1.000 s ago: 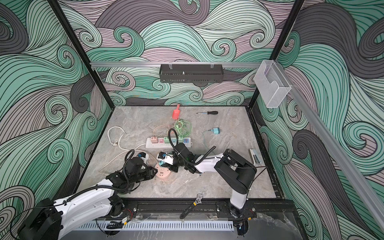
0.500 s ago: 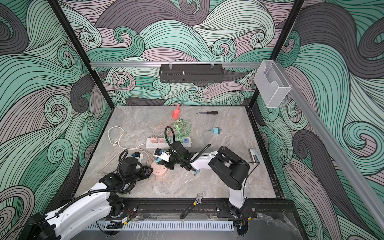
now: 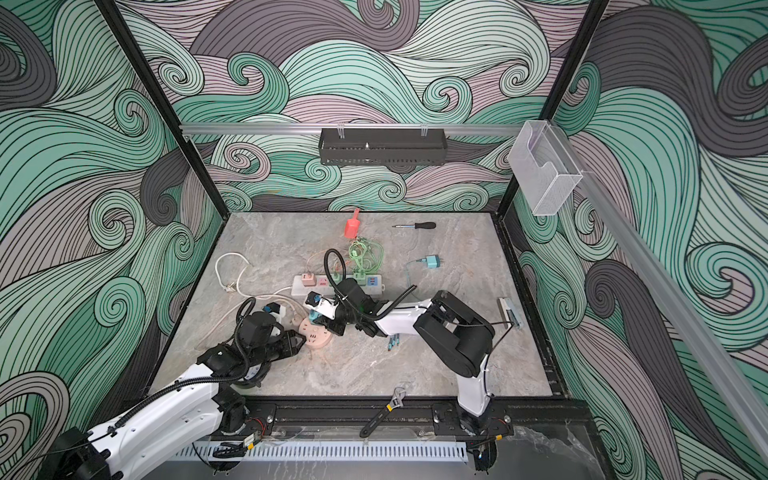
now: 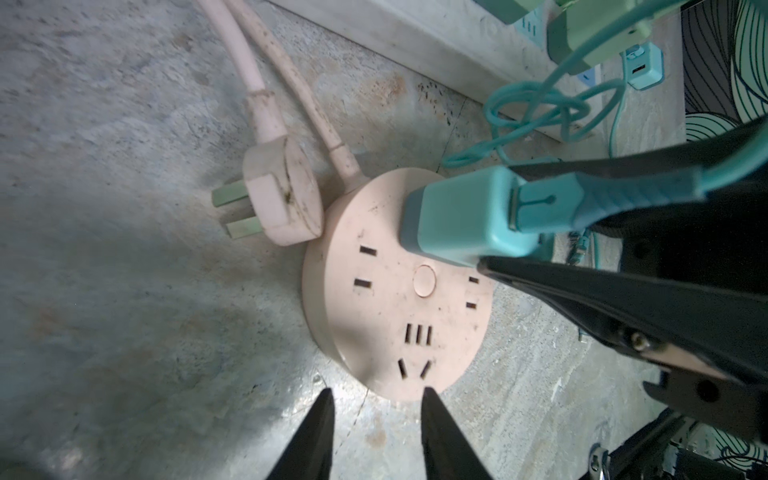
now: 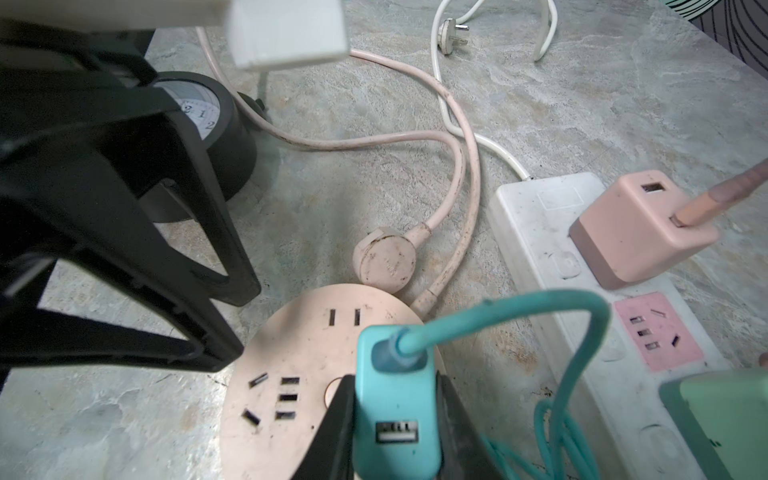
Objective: Insert the plug
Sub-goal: 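Press the teal charger down into the round pink socket with the right gripper, then open the right gripper and lift it off the plugged-in charger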
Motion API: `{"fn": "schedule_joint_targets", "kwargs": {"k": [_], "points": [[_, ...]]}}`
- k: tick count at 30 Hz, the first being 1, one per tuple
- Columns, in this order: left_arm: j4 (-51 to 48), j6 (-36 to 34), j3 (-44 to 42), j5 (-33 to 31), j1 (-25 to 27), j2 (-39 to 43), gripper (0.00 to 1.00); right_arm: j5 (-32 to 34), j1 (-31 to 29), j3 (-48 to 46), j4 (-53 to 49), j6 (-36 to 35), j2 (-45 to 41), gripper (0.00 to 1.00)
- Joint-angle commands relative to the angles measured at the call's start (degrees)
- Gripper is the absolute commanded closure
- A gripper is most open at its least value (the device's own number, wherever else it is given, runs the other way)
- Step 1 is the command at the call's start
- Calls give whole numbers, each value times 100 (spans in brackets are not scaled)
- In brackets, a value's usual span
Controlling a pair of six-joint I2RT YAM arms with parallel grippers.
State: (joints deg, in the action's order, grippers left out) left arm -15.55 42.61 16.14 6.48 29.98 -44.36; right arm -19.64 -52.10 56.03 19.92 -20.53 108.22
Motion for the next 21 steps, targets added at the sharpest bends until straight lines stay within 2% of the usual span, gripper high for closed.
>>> {"fn": "schedule_joint_targets", "kwargs": {"k": [1,9,15,21], "points": [[-168,-33,238,-216,-71,18,60,892,270,-352,-1723,-98,274,86],[-35,-103,353,-260,-132,-245,60,426,270,-378,-1744,22,-332,77],[40,-199,529,-254,-175,-448,60,116,279,-360,-2015,-9,-802,65],[104,-279,705,-178,-211,-635,58,98,305,-398,-2315,21,-1174,54]]}}
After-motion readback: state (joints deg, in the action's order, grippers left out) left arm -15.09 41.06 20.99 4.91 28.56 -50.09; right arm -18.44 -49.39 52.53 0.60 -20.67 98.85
